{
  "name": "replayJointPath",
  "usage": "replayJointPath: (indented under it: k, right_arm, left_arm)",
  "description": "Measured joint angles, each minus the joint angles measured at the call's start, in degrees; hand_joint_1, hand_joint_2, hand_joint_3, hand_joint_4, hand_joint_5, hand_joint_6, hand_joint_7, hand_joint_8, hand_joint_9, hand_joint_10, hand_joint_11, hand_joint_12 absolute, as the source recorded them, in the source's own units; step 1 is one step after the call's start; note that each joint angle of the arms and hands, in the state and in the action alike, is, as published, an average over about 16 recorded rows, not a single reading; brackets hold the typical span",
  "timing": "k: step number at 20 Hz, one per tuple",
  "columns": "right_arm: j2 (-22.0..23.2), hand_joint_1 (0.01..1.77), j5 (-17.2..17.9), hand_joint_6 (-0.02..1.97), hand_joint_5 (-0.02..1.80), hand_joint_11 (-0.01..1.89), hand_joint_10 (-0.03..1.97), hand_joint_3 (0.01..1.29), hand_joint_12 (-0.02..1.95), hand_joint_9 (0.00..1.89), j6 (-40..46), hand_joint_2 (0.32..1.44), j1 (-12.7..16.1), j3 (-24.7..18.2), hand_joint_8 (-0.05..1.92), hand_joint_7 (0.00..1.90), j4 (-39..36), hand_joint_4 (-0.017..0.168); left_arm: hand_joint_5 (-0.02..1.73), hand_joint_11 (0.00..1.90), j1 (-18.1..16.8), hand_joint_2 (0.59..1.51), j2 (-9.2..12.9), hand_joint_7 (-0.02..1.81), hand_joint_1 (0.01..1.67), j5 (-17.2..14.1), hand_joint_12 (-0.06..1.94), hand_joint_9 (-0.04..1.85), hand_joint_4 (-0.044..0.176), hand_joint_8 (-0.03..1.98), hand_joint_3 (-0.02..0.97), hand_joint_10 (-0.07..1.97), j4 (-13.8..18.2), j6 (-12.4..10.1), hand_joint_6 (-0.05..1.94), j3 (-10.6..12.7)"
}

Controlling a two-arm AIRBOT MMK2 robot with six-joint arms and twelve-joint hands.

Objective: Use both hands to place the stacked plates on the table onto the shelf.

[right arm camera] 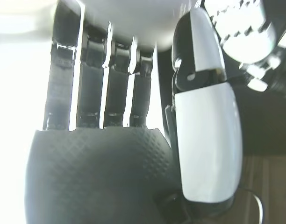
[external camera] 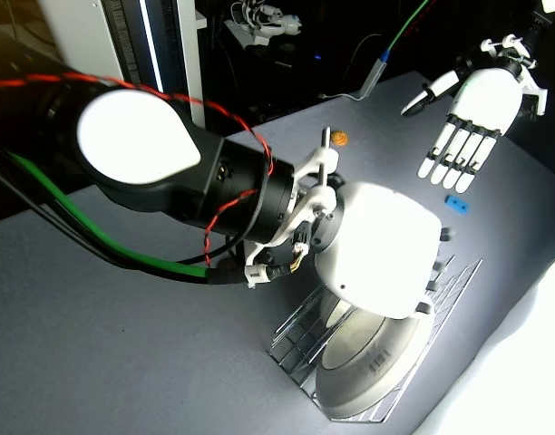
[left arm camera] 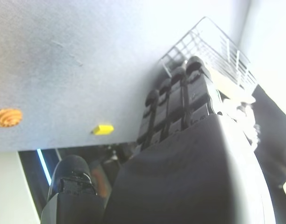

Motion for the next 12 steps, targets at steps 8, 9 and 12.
replayJointPath:
  k: [8, 9, 12]
  right_arm:
    - [5.5, 1.04, 0.2, 0.03, 0.83, 0.46, 0.02, 0.01, 1.13, 0.92, -5.9, 1.06, 3.3, -6.8, 0.01, 0.92, 0.0, -0.002]
    - [6.3, 1.03, 0.0, 0.03, 0.82, 0.45, 0.02, 0.01, 1.14, 0.91, -7.2, 1.06, 3.5, -8.0, 0.01, 0.92, 0.0, -0.002]
    - [8.7, 0.99, -0.7, 0.03, 0.81, 0.44, 0.02, 0.01, 1.15, 0.90, -11.0, 1.06, 3.7, -11.7, 0.01, 0.90, 0.1, -0.002]
  left_arm:
    - [0.02, 0.02, -1.3, 1.057, 0.2, 0.01, 0.01, -2.0, 0.01, 0.02, 0.004, -0.01, 0.016, 0.01, -0.1, 0.0, 0.02, -2.1]
    - [0.02, 0.02, -1.4, 1.056, 0.3, 0.01, 0.01, -2.2, 0.01, 0.02, 0.004, -0.01, 0.016, 0.01, -0.1, 0.0, 0.02, -2.5]
    - [0.02, 0.02, -1.8, 1.058, 0.6, 0.02, 0.01, -2.9, 0.01, 0.02, 0.003, -0.01, 0.016, 0.01, 0.0, 0.0, 0.02, -4.0]
